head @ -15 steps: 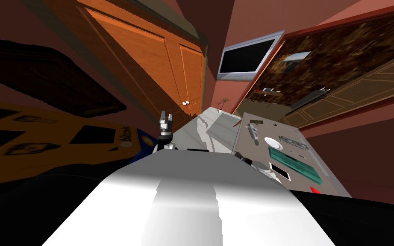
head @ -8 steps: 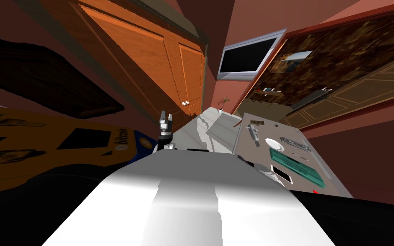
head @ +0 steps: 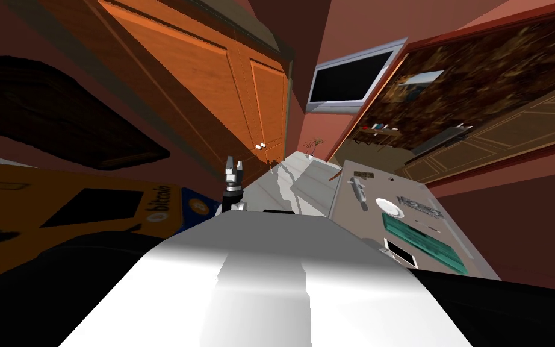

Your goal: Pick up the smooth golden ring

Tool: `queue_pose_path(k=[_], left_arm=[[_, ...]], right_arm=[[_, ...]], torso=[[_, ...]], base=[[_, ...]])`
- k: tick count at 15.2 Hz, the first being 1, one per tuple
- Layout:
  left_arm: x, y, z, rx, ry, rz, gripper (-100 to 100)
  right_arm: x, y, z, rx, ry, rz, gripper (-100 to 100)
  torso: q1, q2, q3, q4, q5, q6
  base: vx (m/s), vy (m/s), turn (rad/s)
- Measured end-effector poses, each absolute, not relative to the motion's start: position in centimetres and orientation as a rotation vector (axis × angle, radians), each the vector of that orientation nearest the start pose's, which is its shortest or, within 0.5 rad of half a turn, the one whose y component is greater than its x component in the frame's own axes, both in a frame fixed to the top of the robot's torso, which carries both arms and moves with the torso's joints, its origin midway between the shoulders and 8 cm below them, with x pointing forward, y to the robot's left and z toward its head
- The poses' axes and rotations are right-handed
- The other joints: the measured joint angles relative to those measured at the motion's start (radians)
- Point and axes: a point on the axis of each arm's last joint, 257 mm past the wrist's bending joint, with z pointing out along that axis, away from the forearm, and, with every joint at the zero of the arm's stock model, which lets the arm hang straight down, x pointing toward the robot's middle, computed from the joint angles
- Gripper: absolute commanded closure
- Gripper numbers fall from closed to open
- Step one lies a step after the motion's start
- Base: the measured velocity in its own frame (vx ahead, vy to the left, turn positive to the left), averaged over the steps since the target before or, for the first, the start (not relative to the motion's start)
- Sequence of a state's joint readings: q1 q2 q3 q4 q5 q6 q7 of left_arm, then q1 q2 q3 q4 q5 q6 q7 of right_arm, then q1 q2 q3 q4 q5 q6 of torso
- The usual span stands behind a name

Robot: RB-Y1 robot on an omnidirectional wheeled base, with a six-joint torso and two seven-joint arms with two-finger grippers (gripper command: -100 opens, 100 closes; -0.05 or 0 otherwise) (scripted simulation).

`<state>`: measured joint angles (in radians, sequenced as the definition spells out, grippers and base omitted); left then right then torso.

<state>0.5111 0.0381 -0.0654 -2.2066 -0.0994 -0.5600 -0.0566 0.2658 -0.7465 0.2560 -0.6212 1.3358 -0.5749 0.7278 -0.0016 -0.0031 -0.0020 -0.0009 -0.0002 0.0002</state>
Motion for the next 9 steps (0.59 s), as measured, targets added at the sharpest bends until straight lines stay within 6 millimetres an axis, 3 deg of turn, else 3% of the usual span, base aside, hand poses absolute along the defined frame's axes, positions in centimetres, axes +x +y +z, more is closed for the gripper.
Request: queue_pose_path(k=[9], left_arm=[[35.1,24.3,-0.3,-0.566,0.737,-1.251,0]], right_arm=[[-1.1,-54.1,-59.7,-1.669,2.64,0.022,-100]], torso=[[-0.001,-0.001,-0.001,0.0,0.0,0.0]], base=[[0.053,-0.035,0.006]])
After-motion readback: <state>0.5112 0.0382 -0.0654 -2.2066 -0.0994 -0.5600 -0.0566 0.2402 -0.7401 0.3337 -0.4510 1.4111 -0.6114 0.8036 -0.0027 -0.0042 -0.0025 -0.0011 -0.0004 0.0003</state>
